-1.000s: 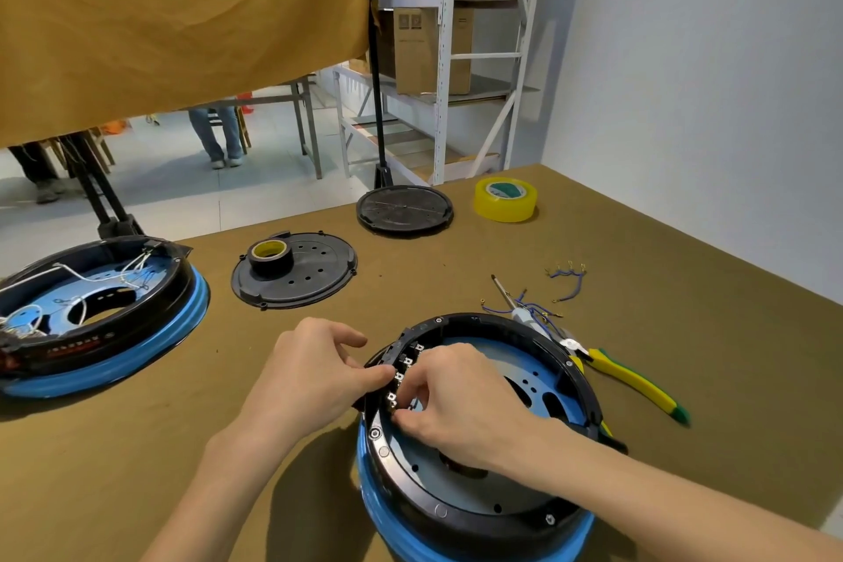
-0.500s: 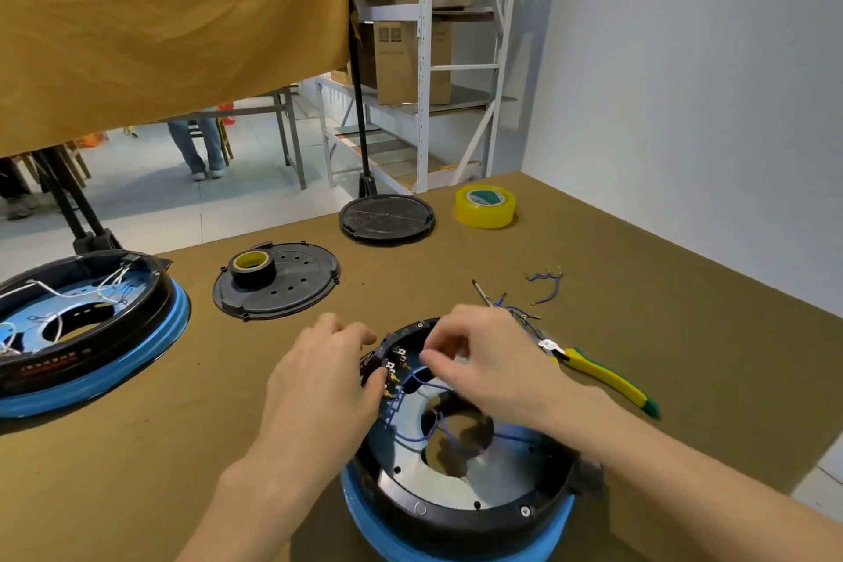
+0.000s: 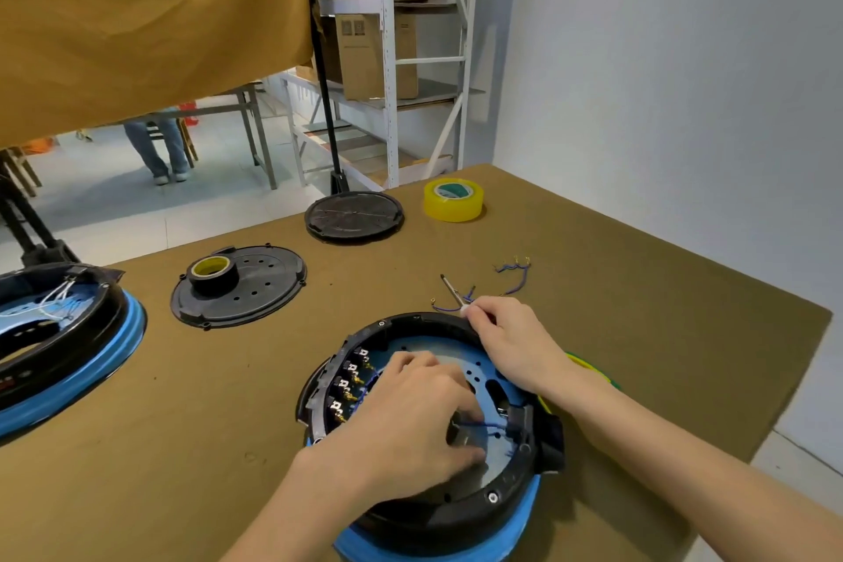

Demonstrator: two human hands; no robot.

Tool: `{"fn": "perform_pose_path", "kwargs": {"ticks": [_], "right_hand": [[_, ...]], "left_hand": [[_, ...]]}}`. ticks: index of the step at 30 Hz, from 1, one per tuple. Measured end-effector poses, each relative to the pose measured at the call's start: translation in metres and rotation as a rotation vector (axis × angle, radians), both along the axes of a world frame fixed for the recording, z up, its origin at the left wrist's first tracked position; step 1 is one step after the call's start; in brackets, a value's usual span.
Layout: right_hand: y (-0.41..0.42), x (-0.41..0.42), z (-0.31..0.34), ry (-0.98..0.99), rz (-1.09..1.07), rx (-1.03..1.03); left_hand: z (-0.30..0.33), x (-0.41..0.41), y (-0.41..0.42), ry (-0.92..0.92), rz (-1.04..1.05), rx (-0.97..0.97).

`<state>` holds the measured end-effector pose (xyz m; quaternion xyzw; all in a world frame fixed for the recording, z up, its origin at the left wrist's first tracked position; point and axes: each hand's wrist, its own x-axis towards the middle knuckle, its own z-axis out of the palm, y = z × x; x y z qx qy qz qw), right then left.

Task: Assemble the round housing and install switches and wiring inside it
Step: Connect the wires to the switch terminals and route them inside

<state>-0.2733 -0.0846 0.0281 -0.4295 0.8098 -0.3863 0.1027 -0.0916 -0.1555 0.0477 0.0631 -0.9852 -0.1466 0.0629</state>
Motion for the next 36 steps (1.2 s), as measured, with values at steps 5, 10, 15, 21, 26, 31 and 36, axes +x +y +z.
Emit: {"fn": "perform_pose_path", "kwargs": {"ticks": [5,10,15,21,26,31,36], "right_hand": [[-0.002,0.0,0.0,0.034,-0.019,-0.12],[-0.007,-0.001,0.001,0.048,-0.007,-0.177],[-0.015,-0.002,0.0,0.041,0.013,-0.157],[-0.016,-0.003,-0.001,0.037,0.017,-0.154],[-0.016,-0.003,-0.003,0.037,0.007,-0.152],[-0.016,-0.003,-0.003,0.031,0.006,-0.145],[-0.016,-0.003,-0.004,0.037,0.006,-0.141]], "left_hand": [[-0.009,-0.001,-0.007,0.083,0.041,0.104],[-0.008,0.004,-0.01,0.079,0.035,0.231],[-0.008,0.008,-0.012,0.12,0.05,0.273],[-0.005,0.007,-0.009,0.158,0.031,0.267],[-0.003,0.005,-0.008,0.146,0.077,0.227],[-0.003,-0.003,-0.001,0.12,0.081,0.137],[-0.005,-0.005,-0.003,0.123,0.076,0.153]]}}
